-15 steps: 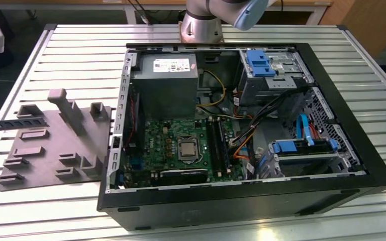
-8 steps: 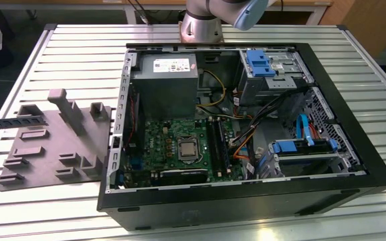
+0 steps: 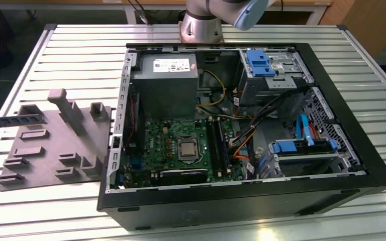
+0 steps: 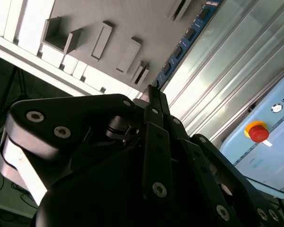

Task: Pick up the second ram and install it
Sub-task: 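Pick up the second ram and move it above second insertion slot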

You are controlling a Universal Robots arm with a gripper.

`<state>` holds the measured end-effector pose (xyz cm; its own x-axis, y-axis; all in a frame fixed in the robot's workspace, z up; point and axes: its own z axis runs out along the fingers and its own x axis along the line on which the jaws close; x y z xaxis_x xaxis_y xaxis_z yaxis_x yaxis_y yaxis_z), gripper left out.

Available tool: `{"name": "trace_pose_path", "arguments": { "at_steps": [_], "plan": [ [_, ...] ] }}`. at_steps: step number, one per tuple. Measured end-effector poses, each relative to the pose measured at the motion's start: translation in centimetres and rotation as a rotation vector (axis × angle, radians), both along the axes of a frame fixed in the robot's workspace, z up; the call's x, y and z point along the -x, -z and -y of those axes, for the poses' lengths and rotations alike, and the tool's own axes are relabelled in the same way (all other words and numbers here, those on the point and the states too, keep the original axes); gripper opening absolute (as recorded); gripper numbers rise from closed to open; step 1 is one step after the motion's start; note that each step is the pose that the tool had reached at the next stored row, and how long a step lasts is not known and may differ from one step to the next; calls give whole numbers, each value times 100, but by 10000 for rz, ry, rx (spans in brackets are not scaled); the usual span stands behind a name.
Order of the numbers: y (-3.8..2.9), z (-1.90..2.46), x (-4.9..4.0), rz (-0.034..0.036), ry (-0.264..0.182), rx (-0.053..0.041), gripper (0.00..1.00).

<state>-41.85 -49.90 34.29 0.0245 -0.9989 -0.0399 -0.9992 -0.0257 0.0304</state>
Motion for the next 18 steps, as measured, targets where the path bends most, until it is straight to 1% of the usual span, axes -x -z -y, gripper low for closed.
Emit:
{"name": "trace_pose_path", "arguments": {
  "at_steps": [18],
  "plan": [
    [-126,0,0,7,0,-2,12]
  ]
}}
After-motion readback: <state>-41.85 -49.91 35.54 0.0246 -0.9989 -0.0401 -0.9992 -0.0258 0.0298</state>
